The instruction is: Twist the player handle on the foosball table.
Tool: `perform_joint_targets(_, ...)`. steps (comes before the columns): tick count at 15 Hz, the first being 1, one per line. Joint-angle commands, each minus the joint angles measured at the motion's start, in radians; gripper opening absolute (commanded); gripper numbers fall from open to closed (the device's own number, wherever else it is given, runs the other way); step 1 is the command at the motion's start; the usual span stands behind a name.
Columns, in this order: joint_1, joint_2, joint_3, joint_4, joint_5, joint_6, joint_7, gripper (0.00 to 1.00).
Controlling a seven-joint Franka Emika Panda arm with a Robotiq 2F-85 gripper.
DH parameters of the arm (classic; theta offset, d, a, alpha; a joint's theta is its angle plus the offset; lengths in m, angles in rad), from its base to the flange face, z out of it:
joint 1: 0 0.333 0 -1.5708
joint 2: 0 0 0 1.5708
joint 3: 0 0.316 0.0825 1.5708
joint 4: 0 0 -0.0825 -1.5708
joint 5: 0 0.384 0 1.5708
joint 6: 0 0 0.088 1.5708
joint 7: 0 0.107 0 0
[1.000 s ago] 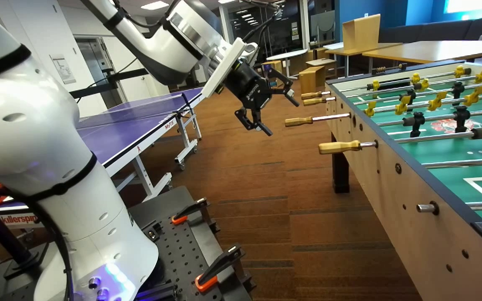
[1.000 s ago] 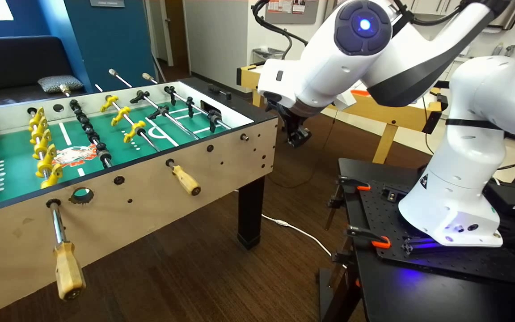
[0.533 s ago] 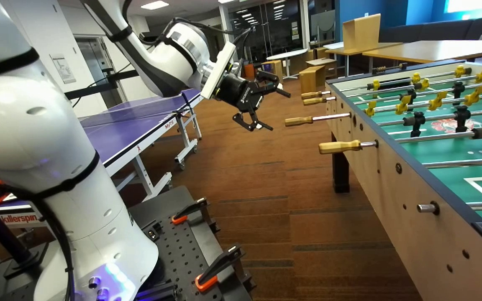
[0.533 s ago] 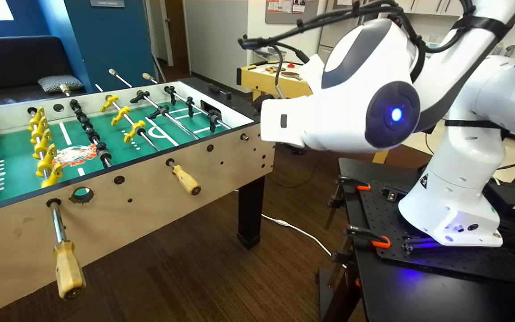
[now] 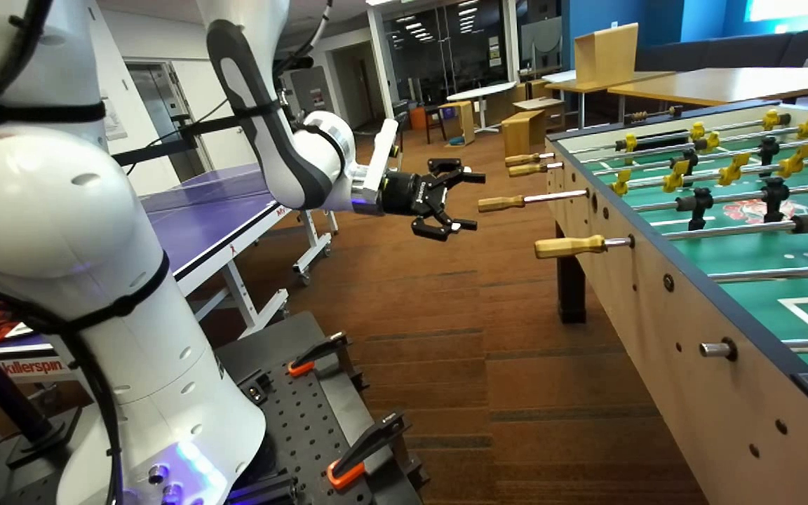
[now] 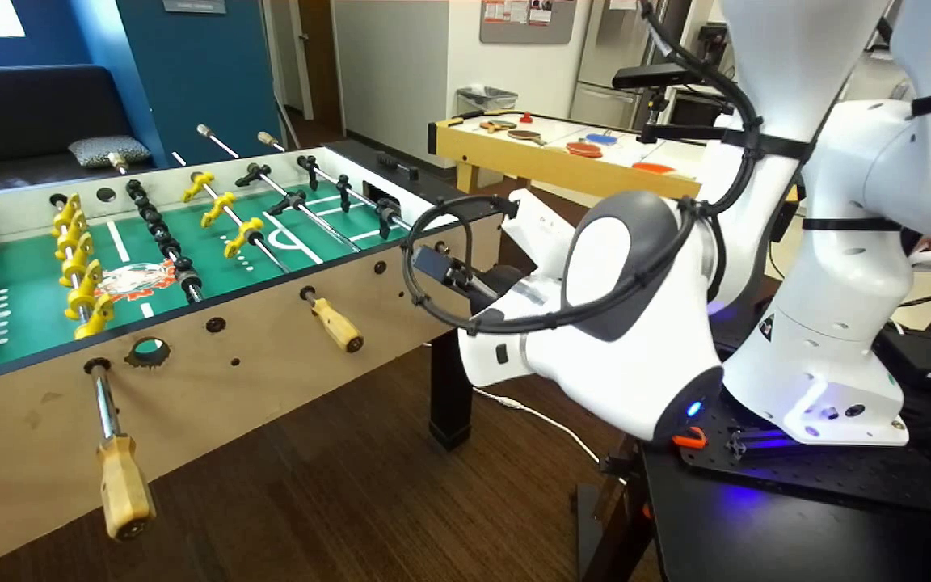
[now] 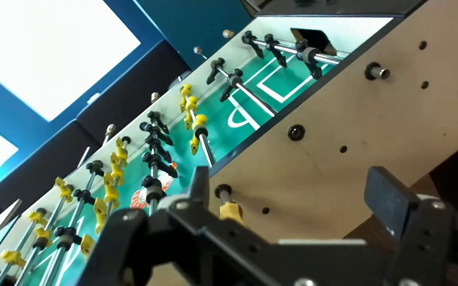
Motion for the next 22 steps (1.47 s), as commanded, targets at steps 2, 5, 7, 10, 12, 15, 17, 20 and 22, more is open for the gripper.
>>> perform_joint_targets(2, 0.039, 0.209, -0.026, 0.070, -0.187, -0.177, -0.043, 1.00)
perform_joint_targets(5, 0.051, 0.323, -0.051, 0.100, -0.297, -0.279, -0.106, 1.00)
perform_joint_targets(7, 0.054, 0.386, -0.072, 0.116, -0.362, -0.330, -0.169, 1.00)
perform_joint_targets(10, 0.024, 0.390, -0.058, 0.096, -0.386, -0.329, -0.187, 1.00)
perform_joint_targets(12, 0.023, 0.423, -0.077, 0.104, -0.418, -0.343, -0.215, 1.00)
perform_joint_targets(15, 0.024, 0.429, -0.080, 0.108, -0.421, -0.347, -0.229, 1.00)
perform_joint_targets(17, 0.059, 0.463, -0.095, 0.138, -0.407, -0.376, -0.401, 1.00)
perform_joint_targets(20, 0.074, 0.489, -0.100, 0.172, -0.417, -0.350, -0.590, 1.00)
perform_joint_targets(22, 0.086, 0.507, -0.110, 0.198, -0.429, -0.335, -0.716, 1.00)
